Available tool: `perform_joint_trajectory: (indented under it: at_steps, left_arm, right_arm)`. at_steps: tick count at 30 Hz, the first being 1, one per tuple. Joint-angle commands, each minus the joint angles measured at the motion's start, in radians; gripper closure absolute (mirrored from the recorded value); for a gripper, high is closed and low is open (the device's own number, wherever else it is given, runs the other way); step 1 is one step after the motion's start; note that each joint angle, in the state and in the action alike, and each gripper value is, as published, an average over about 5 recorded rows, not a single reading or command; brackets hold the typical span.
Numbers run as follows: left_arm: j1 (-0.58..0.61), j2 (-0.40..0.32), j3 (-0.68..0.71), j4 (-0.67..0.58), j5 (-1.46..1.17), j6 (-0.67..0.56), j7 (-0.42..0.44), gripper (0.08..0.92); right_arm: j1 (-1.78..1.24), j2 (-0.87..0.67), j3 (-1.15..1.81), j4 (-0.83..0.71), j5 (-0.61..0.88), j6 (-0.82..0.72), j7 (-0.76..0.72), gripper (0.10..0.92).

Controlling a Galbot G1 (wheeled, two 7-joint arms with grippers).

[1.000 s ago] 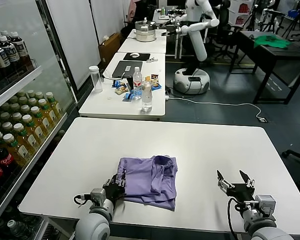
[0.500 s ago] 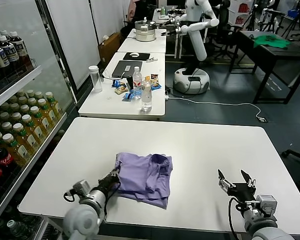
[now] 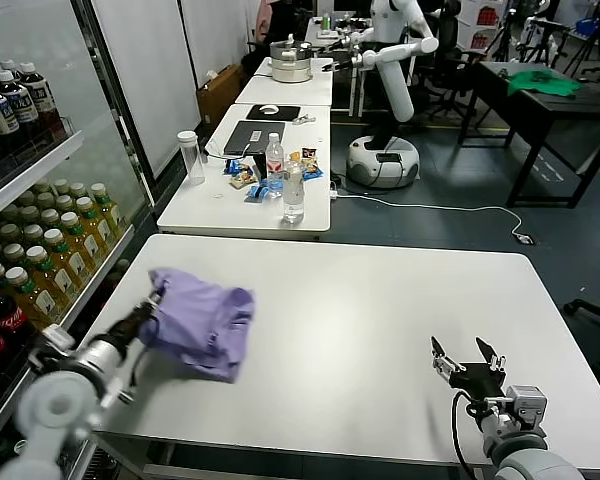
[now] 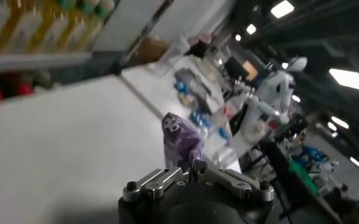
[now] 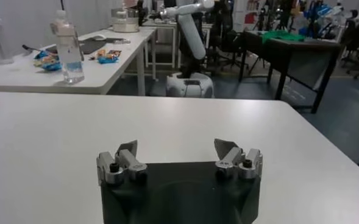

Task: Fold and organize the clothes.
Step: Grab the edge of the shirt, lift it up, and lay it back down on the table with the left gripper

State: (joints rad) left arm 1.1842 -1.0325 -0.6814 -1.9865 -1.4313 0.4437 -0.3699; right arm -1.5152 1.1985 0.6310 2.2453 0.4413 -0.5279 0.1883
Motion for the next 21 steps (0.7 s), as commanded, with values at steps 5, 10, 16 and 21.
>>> perform_joint_trajectory:
  at_steps: [5, 10, 16, 21]
  left_arm:
    - [-0.045, 0.034, 0.215, -0.175, 0.259, 0.040, 0.034, 0.890]
    - [-0.079, -0.094, 0.524, -0.047, 0.690, 0.031, 0.062, 0.890]
    - [-0.125, -0.211, 0.720, -0.014, 0.892, 0.065, 0.041, 0.890]
    - [-0.140, -0.257, 0.782, -0.004, 0.936, 0.092, 0.008, 0.890]
  right_arm:
    - [-0.005, -0.002, 0.010, 0.010, 0.006, 0.005, -0.003, 0.203]
    - [-0.017, -0.008, 0.024, 0.018, 0.010, 0.010, -0.005, 0.203]
    - [-0.022, -0.015, 0.035, 0.030, 0.021, 0.010, -0.005, 0.203]
    - [-0.024, -0.022, 0.038, 0.036, 0.027, 0.010, -0.006, 0.203]
